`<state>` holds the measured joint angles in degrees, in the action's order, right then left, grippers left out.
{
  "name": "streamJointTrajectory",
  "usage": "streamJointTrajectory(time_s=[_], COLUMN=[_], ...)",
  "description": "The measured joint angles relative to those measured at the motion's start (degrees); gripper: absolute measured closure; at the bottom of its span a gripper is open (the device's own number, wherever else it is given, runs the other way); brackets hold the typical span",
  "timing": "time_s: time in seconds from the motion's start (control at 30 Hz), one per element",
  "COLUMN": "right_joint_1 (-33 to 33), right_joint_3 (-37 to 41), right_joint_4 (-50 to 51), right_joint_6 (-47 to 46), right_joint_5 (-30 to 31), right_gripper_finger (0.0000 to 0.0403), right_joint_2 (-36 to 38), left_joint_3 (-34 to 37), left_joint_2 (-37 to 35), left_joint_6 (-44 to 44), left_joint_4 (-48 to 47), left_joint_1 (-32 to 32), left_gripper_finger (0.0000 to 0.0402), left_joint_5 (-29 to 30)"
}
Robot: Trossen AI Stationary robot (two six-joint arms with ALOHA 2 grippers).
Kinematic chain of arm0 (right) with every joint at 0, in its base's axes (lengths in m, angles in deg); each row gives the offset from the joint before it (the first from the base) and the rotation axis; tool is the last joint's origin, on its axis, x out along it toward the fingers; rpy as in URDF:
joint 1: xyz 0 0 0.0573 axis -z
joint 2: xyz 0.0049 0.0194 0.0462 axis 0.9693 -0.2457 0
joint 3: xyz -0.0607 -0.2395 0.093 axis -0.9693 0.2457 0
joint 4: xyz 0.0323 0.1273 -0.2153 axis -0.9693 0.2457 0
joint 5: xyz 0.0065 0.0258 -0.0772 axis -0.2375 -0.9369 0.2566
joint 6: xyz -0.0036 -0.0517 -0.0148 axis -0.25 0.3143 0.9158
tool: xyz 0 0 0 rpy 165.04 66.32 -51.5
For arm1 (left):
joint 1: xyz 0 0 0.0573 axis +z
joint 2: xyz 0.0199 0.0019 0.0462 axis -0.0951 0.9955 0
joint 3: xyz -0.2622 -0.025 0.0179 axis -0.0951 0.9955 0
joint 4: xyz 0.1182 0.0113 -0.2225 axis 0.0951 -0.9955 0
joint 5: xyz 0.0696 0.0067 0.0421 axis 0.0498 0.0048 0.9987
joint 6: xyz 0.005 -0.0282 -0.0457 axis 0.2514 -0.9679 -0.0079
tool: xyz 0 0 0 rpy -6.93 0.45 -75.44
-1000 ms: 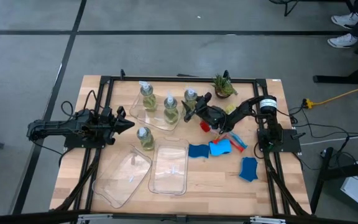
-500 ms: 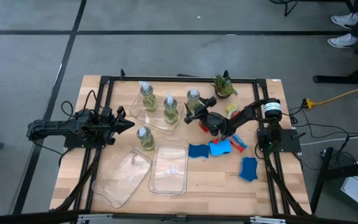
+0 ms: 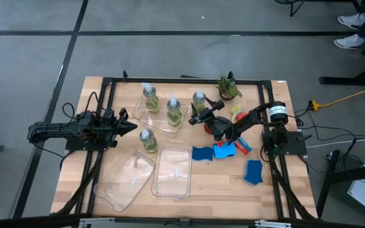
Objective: Pick & Place Kitchen Sink Supplies
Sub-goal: Put the green soap dispenser into the top transparent bin
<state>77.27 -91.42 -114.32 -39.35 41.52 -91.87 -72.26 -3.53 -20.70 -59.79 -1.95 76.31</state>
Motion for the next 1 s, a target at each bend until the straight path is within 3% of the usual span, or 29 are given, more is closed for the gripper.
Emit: streamJointTrajectory(time_s=[0.3, 0.63, 1.0], right_joint_1=[-1.21, -2.98, -4.82], right_joint_3=[-0.04, -0.07, -1.82], right_joint_4=[-1.09, -7.73, -8.28], right_joint_6=[3.47, 10.23, 9.30], right_joint_5=[2.24, 9.36, 9.31], right_gripper_finger=[0.0071, 0.0071, 0.0071], right_joint_2=[0.02, 0.02, 0.09], left_joint_3=[0.01, 0.01, 0.00], left_joint_2=[0.01, 0.01, 0.00], left_joint_6=[0.01, 0.02, 0.01], left_joint_4=[0.01, 0.00, 0.00], left_joint_1=[0.02, 0.01, 0.02], left_gripper_finger=[0.0391, 0.0391, 0.0389], left_joint_5=[-0.02, -0.01, 0.00])
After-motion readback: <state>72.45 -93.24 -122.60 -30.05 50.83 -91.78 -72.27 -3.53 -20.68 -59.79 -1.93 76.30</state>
